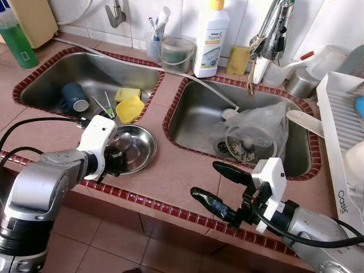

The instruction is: Kitchen organization

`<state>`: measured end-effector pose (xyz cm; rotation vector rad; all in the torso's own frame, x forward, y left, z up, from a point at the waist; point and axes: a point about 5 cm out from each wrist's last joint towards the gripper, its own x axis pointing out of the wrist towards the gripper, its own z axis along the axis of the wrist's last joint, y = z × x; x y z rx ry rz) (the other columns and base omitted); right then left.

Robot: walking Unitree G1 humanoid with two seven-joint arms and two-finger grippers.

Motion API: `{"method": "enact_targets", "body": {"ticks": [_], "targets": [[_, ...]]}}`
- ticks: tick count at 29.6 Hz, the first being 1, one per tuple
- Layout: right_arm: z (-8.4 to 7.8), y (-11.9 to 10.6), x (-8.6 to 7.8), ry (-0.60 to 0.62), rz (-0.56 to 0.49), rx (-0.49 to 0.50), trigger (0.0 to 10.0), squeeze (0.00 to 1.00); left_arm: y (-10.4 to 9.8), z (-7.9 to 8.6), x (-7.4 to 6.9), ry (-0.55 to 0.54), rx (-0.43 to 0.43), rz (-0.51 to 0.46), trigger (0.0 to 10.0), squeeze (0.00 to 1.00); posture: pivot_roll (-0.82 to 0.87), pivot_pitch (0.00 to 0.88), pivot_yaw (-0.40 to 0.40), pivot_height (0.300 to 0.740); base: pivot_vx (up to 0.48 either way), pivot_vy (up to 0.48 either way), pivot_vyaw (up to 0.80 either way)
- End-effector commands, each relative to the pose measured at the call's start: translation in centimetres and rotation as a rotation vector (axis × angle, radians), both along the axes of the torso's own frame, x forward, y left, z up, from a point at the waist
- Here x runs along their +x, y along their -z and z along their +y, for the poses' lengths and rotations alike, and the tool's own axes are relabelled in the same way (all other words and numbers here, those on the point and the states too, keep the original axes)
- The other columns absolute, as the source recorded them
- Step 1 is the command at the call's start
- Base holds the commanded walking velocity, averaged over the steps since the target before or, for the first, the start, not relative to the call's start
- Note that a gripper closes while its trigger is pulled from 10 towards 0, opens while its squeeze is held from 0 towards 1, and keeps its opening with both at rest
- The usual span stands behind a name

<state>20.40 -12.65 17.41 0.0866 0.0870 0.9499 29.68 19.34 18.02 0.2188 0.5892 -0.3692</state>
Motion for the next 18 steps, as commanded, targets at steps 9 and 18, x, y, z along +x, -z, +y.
{"method": "enact_targets", "body": {"ticks": [9, 18], "targets": [[-0.22, -0.52, -0.17, -0.015, -0.023, -0.012, 10.0, 0.00, 0.43, -0.51, -0.71, 0.055, 0.019, 0.032, 0.0, 0.00, 0.17, 0.157, -0.052, 0.740, 0.000, 0.000, 0.00], [-0.17, -0.50, -0.24, -0.014, -0.022, -0.006, 10.0, 0.00, 0.48, -0.56, -0.74, 0.066, 0.030, 0.031, 0.3, 0.00, 0.17, 0.159, -0.049, 0.740, 0.000, 0.000, 0.00]]}}
